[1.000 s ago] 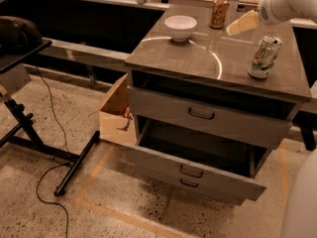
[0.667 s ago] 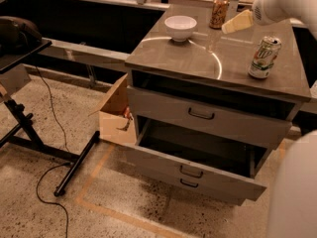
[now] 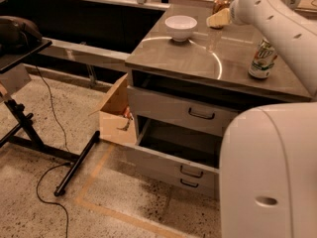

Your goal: Place orange can into white bowl

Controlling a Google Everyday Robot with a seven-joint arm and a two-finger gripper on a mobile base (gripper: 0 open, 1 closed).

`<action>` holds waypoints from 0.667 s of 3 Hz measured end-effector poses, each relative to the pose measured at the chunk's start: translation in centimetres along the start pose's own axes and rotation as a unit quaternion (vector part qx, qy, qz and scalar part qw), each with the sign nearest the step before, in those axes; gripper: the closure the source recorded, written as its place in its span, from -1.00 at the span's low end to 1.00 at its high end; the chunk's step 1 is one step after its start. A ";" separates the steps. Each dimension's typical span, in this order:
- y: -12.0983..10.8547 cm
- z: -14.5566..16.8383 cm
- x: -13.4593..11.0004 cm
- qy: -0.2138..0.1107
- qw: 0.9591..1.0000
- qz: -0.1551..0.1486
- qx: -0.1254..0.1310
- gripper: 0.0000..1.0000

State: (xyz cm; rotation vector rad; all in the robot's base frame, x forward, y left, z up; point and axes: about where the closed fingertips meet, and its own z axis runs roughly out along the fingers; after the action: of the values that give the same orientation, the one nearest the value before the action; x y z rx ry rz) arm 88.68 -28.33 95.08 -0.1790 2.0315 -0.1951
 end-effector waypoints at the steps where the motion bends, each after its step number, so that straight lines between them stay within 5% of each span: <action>1: 0.2 3.0 -0.4 -0.019 0.998 0.059 0.018 -1.00; 2: -0.8 5.5 -0.6 -0.052 0.994 0.095 0.032 -1.00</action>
Offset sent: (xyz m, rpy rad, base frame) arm 0.0829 -0.0257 -0.0196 0.2089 -0.2400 -0.1670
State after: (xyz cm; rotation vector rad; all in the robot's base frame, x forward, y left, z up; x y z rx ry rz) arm 93.89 -29.30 93.36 0.0428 1.9229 -0.1280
